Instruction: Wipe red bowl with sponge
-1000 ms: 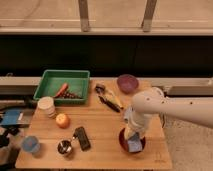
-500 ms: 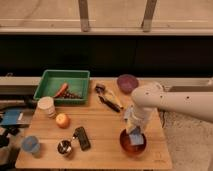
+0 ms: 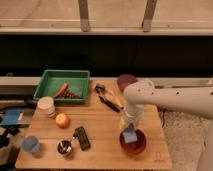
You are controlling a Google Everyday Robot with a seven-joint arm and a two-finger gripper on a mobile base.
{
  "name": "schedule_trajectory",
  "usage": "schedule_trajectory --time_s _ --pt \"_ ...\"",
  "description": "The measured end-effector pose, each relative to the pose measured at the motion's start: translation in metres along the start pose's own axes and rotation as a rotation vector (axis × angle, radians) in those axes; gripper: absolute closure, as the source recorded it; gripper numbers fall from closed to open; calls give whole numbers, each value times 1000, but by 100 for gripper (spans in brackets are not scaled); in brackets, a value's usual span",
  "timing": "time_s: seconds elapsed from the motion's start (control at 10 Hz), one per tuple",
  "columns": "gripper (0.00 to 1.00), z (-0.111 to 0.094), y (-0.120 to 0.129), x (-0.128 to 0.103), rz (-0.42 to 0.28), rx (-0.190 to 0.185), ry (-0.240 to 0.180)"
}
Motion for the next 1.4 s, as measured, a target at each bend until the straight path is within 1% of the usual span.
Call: schedule_trajectory --time_s 0.2,0.3,0.4,0.6,0.8,1.0,1.2,1.4 --pt "100 1 9 24 -22 8 8" --pt "100 2 11 32 -23 13 12" --pt "100 4 9 39 -16 18 19" --pt "100 8 -3 44 19 25 31" --pt "100 8 -19 35 62 50 30" --pt "100 5 -29 19 88 67 20" --pt "100 0 -35 6 104 73 10" --pt "100 -1 -31 1 94 68 4"
